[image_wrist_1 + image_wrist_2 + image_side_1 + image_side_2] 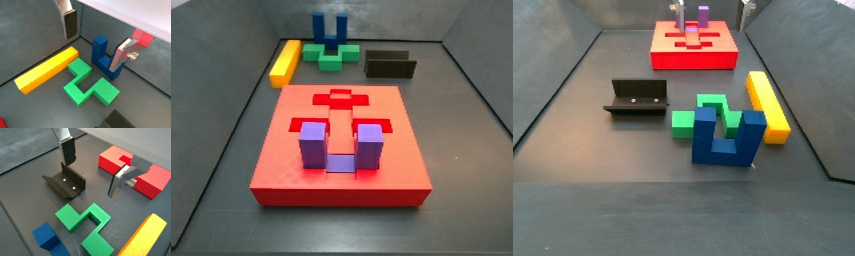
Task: Pick up the blue object. Move up. Move to above the board. Insert the blue object.
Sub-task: Pick up the blue object.
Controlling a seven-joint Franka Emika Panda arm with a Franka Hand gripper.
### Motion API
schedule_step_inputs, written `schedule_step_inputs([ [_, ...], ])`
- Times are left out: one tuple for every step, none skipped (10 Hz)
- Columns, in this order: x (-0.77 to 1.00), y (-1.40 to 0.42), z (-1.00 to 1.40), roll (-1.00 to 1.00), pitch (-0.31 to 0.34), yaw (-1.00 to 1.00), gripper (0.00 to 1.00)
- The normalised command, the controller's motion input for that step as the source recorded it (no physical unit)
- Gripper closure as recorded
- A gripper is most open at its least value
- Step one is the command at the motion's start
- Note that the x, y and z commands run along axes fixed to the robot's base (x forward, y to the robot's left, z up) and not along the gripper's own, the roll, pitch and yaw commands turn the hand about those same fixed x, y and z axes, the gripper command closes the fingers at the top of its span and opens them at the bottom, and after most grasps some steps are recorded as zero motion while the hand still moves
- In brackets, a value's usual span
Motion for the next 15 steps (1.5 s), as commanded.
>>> schedule_step_inputs([
  [0.0, 0.1, 0.0, -0.03, 0.0, 0.0, 0.0],
  [0.23, 0.6, 0.0, -0.25, 0.0, 0.0, 0.0],
  [0.3, 0.75, 0.04, -0.23, 0.0, -0.05, 0.0],
  [0.34, 0.74, 0.05, -0.16, 0.036, -0.1, 0.0],
  [0.36, 0.75, 0.02, -0.09, 0.046, -0.11, 0.0],
  [0.35, 0.66, 0.0, -0.01, 0.049, -0.13, 0.0],
  [0.33, 0.61, 0.0, 0.01, 0.053, -0.15, 0.0],
  [0.32, 0.54, 0.0, 0.12, 0.066, -0.13, 0.0],
  [0.3, 0.42, -0.07, 0.25, 0.083, -0.16, 0.0],
  [0.31, 0.27, -0.12, 0.25, 0.104, -0.21, 0.0],
  [0.25, 0.03, -0.27, 0.17, 0.093, -0.25, 0.0],
  [0.06, 0.0, -0.37, 0.07, 0.024, -0.09, 0.0],
  [0.0, 0.0, -0.38, 0.02, 0.0, -0.01, 0.0],
  [0.02, 0.0, -0.34, 0.04, 0.0, -0.07, 0.0],
  [0.08, 0.0, -0.3, 0.09, 0.024, -0.21, 0.0],
])
